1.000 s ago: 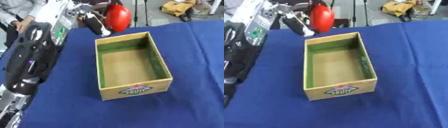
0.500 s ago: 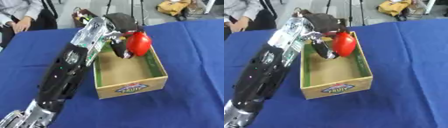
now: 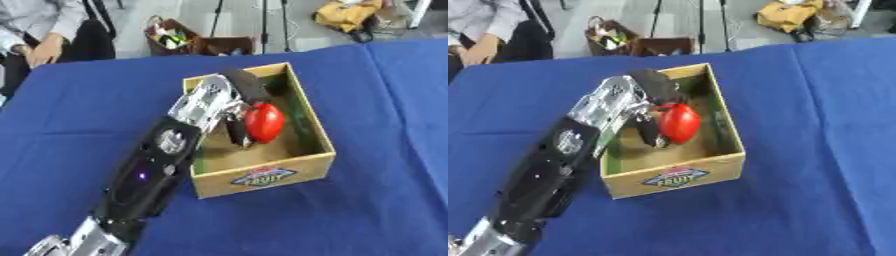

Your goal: Pick up objects on the table and place them in the box.

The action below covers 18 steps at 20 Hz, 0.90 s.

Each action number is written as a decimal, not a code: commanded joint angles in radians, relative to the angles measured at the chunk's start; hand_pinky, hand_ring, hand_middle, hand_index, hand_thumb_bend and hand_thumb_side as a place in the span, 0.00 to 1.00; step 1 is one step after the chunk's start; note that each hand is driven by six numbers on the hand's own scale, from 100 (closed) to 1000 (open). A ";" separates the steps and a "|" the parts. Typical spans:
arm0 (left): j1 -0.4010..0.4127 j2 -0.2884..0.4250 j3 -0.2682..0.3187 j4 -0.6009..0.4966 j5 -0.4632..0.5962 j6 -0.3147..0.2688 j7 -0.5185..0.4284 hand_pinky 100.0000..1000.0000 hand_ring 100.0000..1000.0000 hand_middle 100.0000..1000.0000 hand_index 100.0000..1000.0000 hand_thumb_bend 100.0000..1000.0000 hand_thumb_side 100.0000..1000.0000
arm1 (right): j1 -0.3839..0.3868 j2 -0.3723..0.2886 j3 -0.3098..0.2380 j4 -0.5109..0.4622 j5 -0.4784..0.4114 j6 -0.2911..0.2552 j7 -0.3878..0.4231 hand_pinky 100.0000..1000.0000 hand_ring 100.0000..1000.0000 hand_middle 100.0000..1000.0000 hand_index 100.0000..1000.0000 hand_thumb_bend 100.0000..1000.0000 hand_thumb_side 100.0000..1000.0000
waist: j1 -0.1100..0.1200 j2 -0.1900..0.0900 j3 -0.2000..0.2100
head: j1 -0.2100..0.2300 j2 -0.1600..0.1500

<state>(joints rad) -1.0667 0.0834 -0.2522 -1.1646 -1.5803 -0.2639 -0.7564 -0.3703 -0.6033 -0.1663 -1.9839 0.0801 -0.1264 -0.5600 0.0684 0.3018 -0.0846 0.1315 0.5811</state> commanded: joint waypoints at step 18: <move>0.001 0.036 0.074 -0.116 0.046 0.077 0.043 0.83 0.92 0.90 1.00 0.82 1.00 | -0.004 -0.016 -0.016 -0.016 -0.004 0.002 -0.015 0.63 0.66 0.61 0.66 0.00 0.86 | -0.017 -0.031 0.009 | -0.076 0.019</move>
<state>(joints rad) -1.0482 0.0982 -0.1965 -1.2587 -1.5520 -0.1846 -0.7149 -0.3689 -0.6029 -0.1719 -1.9839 0.0800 -0.1239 -0.5718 0.0618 0.2946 -0.0747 0.0663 0.5953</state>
